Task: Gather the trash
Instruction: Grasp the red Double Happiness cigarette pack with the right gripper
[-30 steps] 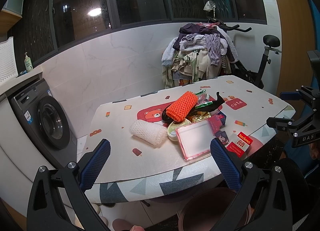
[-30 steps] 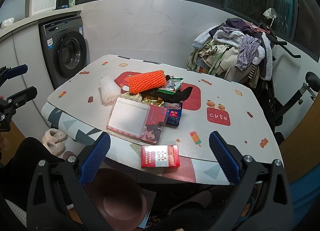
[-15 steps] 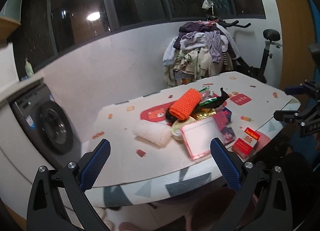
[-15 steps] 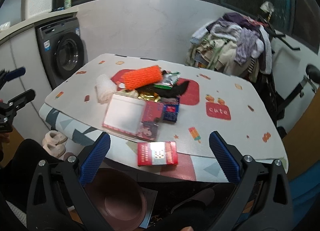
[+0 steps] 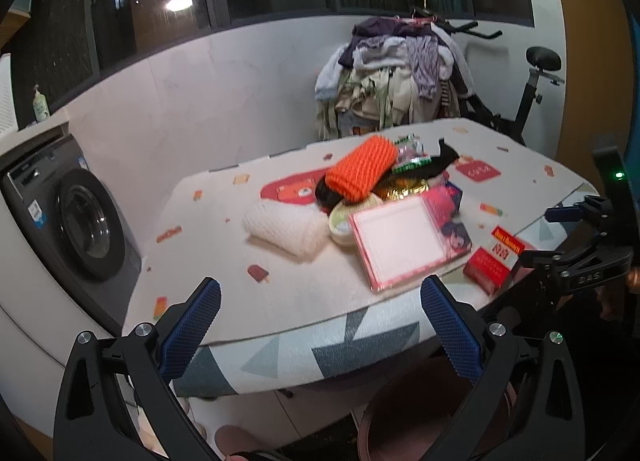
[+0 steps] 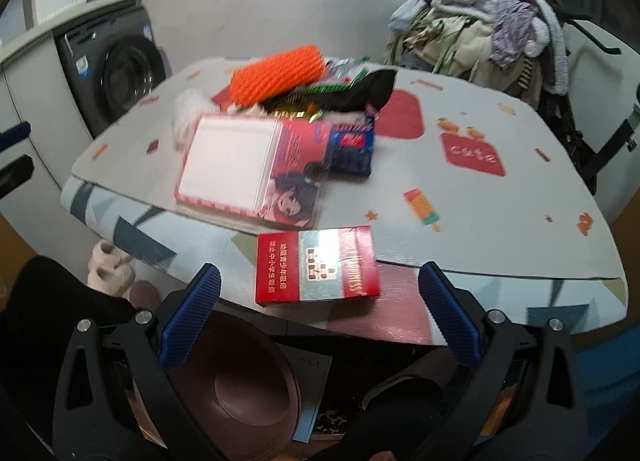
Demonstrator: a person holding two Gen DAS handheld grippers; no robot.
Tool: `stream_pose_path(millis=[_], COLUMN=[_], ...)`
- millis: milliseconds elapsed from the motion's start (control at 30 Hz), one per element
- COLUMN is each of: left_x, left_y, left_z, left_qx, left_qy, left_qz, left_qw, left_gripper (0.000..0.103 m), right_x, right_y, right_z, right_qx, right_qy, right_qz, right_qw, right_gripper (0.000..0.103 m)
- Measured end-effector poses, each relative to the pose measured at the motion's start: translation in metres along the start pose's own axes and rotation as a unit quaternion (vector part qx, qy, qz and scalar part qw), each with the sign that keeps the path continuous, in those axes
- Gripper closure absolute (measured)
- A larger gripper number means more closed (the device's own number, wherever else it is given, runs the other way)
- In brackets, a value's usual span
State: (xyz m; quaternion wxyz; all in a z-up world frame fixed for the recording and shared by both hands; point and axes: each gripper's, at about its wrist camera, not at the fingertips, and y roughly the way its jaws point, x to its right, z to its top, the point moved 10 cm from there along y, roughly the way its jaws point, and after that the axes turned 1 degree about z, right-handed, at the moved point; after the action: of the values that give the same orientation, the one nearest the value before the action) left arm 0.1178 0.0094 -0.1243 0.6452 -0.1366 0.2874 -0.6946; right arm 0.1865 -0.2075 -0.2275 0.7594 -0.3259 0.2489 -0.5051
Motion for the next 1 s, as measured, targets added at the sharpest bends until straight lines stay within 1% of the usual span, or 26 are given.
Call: stream_pose_path(millis=[100,267,500,633,767,900,1000], left_x=[-0.001,-0.001,-0.001,0.001,0.001,-0.001,0.001], left_y=[0.007,0.015,0.024,0.026,0.031,0.037,0.041], left_z=[-0.007,-0.015,-0.02,-0.022,-0.026,-0.029,-0.032], left_qx=[-0.007,-0.019,-0.029,-0.027,-0.035,-0.042,-0.049], left_qy=[0.0,-0.007,-0.018,-0.021,-0.035,-0.053,-0.063], left_qz=[0.001,-0.002,-0.011,-0.018,-0.034,-0.047,-0.057], left_qw=[1.0,0.9998,0.9994,0.9993,0.9982,0.9966,0.9952], left_gripper=[0.005,0.005,0.005,0.005,0.005,0.005,0.005], right_x=[-0.003,-0.002,0.002,0.002,0.004,0.008,0.006], right_y=[0.017,0.036,0.054,0.063,0.078,0.079,0.079], right_z=[-0.003,-0.004,-0.006,-0.007,-0.014,-0.013,-0.014], right_qx=[-0.016,-0.028,-0.04,-0.045,-0.073,-0.062,-0.056], right_qy=[-0.006,-0.006,-0.017,-0.016,-0.009,0.022,0.014], right_qz=[-0.002,-0.009,-0.021,-0.023,-0.031,-0.027,-0.026], right_qw=[1.0,1.0,0.999,0.999,0.997,0.997,0.998], right_gripper=[0.006,0.006,0.006,0.006,0.006,0.005,0.006])
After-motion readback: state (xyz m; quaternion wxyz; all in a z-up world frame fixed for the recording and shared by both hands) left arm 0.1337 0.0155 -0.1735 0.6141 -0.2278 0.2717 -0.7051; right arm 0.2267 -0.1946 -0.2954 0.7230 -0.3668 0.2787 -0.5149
